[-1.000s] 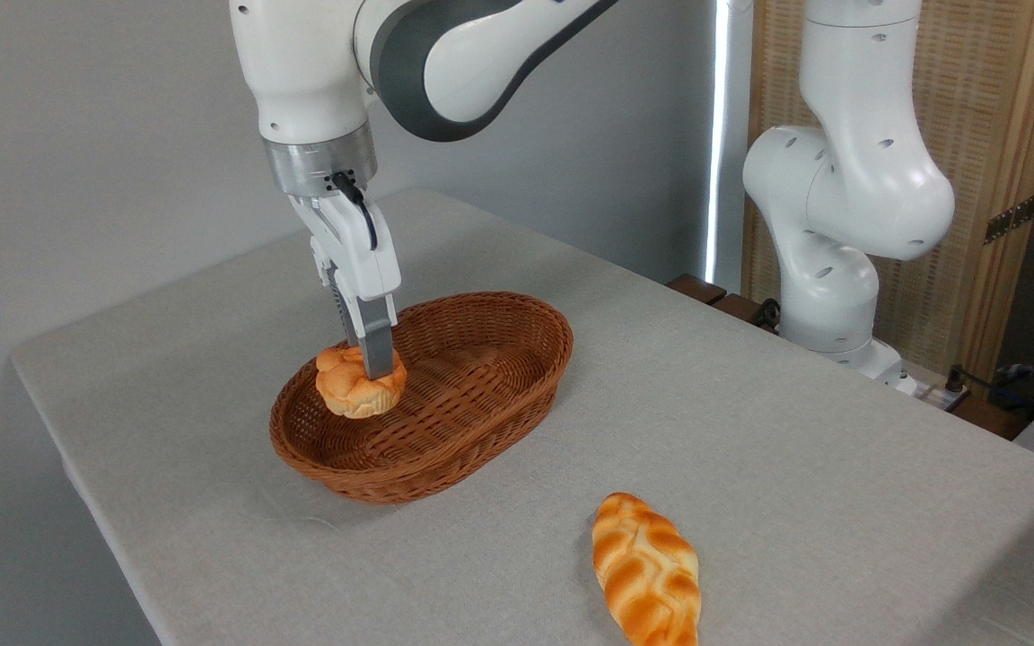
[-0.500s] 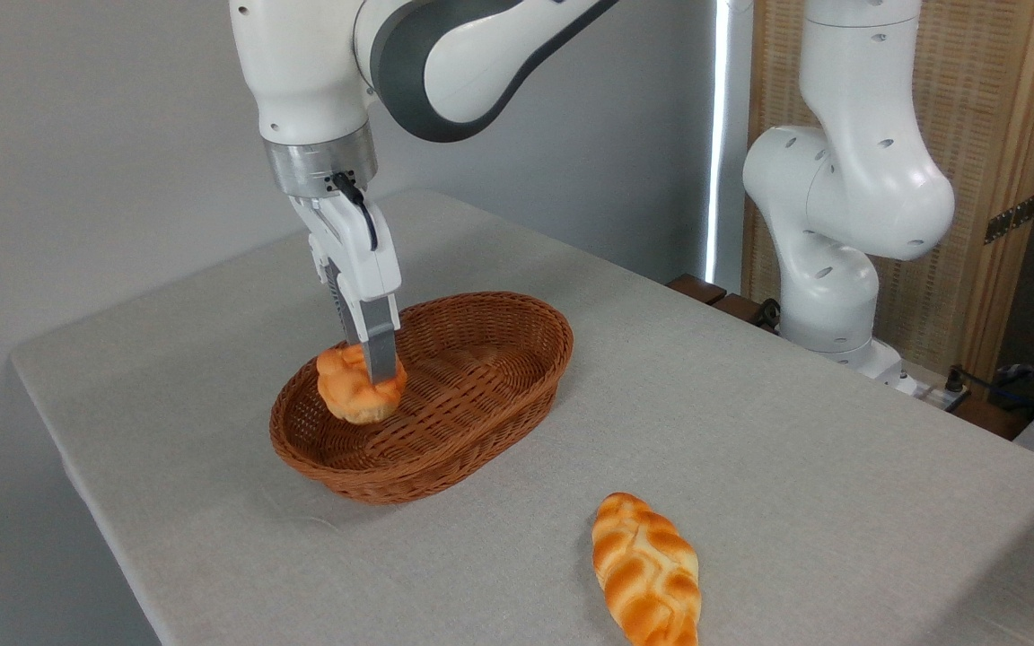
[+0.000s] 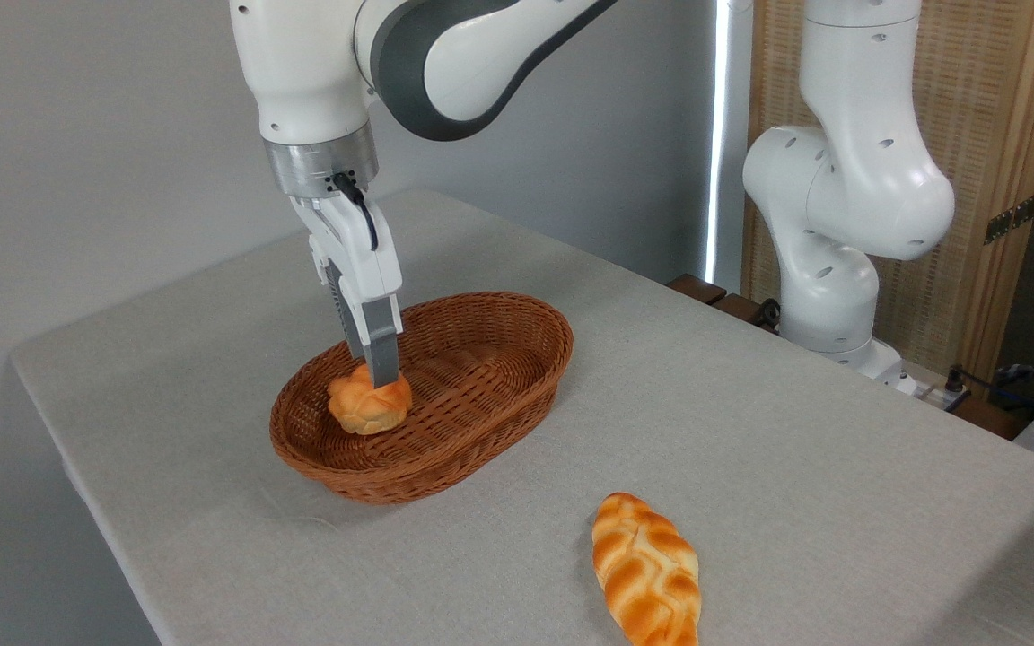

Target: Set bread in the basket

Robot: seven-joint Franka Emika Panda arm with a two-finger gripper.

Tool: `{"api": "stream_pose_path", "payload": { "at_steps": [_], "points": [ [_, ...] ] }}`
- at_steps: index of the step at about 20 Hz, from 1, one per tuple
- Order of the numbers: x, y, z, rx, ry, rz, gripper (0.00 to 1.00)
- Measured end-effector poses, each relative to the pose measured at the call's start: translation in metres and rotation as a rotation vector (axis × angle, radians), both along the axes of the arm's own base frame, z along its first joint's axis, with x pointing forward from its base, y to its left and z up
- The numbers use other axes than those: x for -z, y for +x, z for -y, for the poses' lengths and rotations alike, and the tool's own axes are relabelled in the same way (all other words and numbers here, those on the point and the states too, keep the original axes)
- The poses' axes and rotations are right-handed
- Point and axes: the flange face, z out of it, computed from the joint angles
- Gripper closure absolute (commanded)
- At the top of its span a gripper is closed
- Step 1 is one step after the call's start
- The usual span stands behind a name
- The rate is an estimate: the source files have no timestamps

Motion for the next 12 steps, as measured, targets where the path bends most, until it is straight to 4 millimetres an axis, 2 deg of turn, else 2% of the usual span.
{"api": "stream_pose_path", "payload": {
  "at_steps": [4,7,9,12],
  "points": [
    [-0.01,0.0,-0.005,-0.009,-0.002,0.018,0.0],
    [-0.031,-0.003,-0.014,-0.024,-0.004,0.04,0.0],
    [-0.049,-0.007,-0.028,-0.044,0.001,0.027,0.0],
    [-0.086,-0.009,-0.061,-0.098,0.005,0.019,0.0]
  ]
}}
